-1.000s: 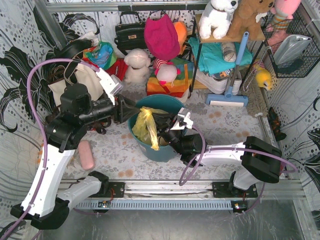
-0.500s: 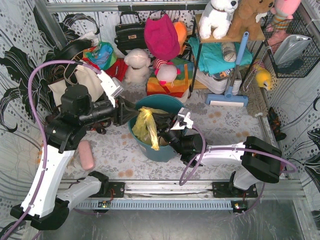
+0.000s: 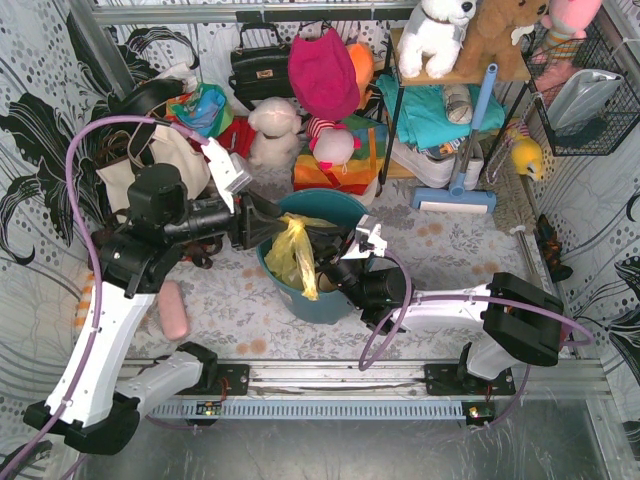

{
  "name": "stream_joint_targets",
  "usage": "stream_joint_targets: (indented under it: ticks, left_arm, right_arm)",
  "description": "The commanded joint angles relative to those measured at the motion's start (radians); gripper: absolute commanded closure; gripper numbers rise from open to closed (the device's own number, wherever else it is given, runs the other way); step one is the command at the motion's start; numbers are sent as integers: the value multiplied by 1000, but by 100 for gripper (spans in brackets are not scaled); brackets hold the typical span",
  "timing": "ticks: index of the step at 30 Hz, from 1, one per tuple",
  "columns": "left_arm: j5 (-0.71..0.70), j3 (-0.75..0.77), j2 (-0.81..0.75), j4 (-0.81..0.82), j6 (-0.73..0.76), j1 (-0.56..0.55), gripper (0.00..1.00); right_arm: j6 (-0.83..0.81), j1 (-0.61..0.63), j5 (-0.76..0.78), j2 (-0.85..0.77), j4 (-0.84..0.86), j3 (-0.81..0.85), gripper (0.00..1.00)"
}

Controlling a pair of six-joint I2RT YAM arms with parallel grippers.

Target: Tie the trash bag

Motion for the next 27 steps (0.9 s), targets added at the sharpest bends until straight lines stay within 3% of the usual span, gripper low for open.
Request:
stream_joint_targets:
  ticks: [1,8,17,27]
  left_arm:
    - [60,12,16,68,19,-3,54]
    - [79,20,46,45,58,-3,65]
    - [87,7,40,68,61,-4,95]
    - [-17,-8,11,95,50,-4,100]
  right_arm:
    - [19,2,-29,1,31,11,100]
    - [17,2,-29,-13,22,0,100]
    - [17,2,-28,-14,20,-5,100]
    - [12,1,-23,-19,21,-10,100]
